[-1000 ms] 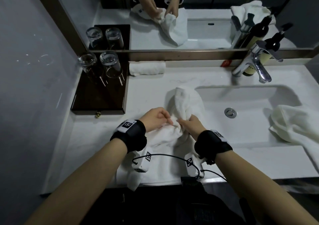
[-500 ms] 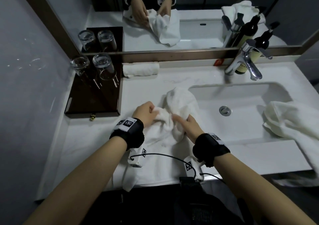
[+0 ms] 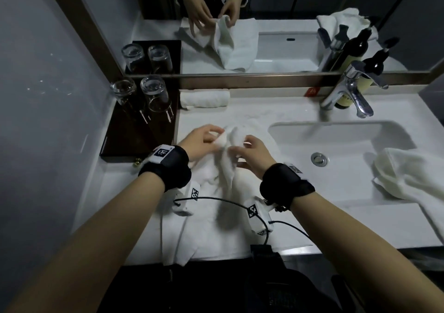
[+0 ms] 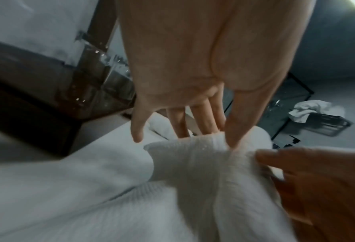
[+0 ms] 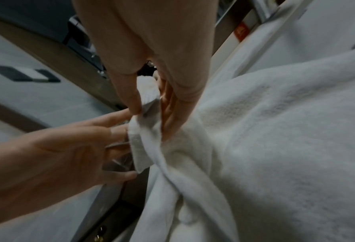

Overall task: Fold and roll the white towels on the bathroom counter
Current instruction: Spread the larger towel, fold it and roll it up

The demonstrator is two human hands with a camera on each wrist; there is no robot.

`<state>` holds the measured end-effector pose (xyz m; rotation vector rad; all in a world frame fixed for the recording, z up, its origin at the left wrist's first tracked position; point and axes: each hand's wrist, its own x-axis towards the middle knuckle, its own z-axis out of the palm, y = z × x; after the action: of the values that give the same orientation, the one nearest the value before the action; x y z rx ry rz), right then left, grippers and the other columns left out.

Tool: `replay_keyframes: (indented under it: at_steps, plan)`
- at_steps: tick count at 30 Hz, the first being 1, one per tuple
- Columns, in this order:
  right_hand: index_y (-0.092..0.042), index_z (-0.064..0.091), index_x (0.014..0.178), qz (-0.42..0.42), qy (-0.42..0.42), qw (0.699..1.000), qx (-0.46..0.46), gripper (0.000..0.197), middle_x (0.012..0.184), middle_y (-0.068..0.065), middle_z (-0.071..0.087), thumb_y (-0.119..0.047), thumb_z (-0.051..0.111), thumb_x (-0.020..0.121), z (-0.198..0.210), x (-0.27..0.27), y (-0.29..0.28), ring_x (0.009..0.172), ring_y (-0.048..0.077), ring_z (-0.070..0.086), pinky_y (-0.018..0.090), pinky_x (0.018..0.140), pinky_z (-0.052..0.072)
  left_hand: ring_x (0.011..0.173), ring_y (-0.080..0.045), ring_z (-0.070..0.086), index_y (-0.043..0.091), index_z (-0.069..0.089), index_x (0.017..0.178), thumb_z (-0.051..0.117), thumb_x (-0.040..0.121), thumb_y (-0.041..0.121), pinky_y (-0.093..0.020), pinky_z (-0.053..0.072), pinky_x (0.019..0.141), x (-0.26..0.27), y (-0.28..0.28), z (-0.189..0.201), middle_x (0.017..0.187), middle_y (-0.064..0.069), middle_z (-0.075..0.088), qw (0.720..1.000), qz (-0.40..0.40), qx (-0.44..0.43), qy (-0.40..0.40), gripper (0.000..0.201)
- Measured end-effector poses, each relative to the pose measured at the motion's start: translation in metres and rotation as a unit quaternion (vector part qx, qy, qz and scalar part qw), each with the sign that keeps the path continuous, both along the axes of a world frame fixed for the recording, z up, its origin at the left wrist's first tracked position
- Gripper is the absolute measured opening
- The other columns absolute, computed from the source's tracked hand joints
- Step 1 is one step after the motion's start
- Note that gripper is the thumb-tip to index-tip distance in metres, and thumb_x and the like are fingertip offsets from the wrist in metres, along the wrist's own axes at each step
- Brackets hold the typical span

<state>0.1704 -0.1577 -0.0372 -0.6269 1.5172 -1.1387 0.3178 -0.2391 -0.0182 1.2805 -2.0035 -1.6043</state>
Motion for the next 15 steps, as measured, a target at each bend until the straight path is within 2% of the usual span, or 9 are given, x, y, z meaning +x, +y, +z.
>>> replay_keyframes:
  at_steps: [2,3,5,7,9,11,13,15]
  plan:
    - [-0.006,0.049,0.091,0.027,0.011,1.0,0.007,0.017,0.073,0.007,0.055,0.005,0.06,0.084,-0.002,0.012,-0.004,0.06,0.017,0.056,0.028,0.052,0.055,0.099,-0.014,0.054,0.003,0.041,0.135,0.051,0.083,-0.016,-0.003,0.044,0.072,0.006,0.006,-0.009,0.115,-0.019,0.056,0.999,-0.047,0.027,-0.003,0.056]
    - [-0.004,0.049,0.092,0.035,0.016,0.999,0.012,0.017,0.072,0.009,0.056,0.005,0.06,0.084,-0.004,0.017,-0.005,0.058,0.018,0.056,0.03,0.053,0.055,0.102,-0.016,0.054,0.001,0.033,0.139,0.047,0.083,-0.018,-0.004,0.043,0.076,0.01,0.008,-0.015,0.119,-0.02,0.052,0.998,-0.054,0.02,-0.018,0.061]
    - [-0.004,0.049,0.092,0.041,0.039,0.998,0.021,0.015,0.068,0.011,0.057,0.005,0.059,0.084,-0.01,0.023,-0.005,0.054,0.019,0.054,0.03,0.053,0.054,0.109,-0.024,0.053,0.002,0.024,0.143,0.043,0.085,-0.016,-0.017,0.043,0.086,0.018,0.01,-0.032,0.127,-0.021,0.048,0.996,-0.041,-0.009,-0.078,0.064]
    - [-0.003,0.049,0.09,0.047,0.075,0.996,0.023,0.013,0.069,0.011,0.056,0.006,0.055,0.084,-0.018,0.026,-0.005,0.056,0.023,0.054,0.037,0.058,0.054,0.105,-0.029,0.056,0.004,0.03,0.141,0.048,0.084,-0.011,-0.031,0.043,0.089,0.026,0.01,-0.048,0.126,-0.023,0.052,0.991,-0.004,-0.017,-0.133,0.062]
    - [-0.006,0.049,0.088,0.054,0.107,0.993,0.022,0.012,0.072,0.012,0.054,0.005,0.051,0.082,-0.024,0.026,-0.006,0.068,0.026,0.055,0.05,0.071,0.054,0.104,-0.032,0.057,0.012,0.047,0.132,0.056,0.082,-0.003,-0.035,0.047,0.092,0.033,0.009,-0.061,0.12,-0.018,0.059,0.98,0.002,-0.049,-0.191,0.054]
    - [-0.01,0.049,0.083,0.057,0.129,0.99,0.023,0.011,0.074,0.012,0.052,0.001,0.049,0.082,-0.027,0.026,-0.007,0.074,0.024,0.053,0.054,0.079,0.052,0.104,-0.031,0.056,0.021,0.06,0.119,0.063,0.081,0.008,-0.038,0.047,0.093,0.038,0.008,-0.068,0.115,-0.011,0.056,0.969,-0.017,-0.085,-0.232,0.041]
    - [-0.009,0.048,0.081,0.057,0.146,0.987,0.023,0.007,0.073,0.012,0.049,-0.002,0.047,0.083,-0.029,0.026,-0.009,0.073,0.023,0.05,0.055,0.078,0.051,0.103,-0.029,0.053,0.024,0.064,0.108,0.065,0.081,0.017,-0.039,0.046,0.092,0.036,0.009,-0.068,0.11,-0.009,0.05,0.961,-0.025,-0.113,-0.251,0.028]
    - [-0.006,0.047,0.082,0.05,0.148,0.987,0.026,0.005,0.075,0.013,0.047,-0.003,0.043,0.083,-0.031,0.025,-0.011,0.073,0.024,0.048,0.052,0.072,0.05,0.107,-0.027,0.049,0.021,0.064,0.101,0.065,0.082,0.02,-0.036,0.044,0.091,0.032,0.008,-0.066,0.109,-0.008,0.048,0.95,-0.024,-0.159,-0.268,0.019]
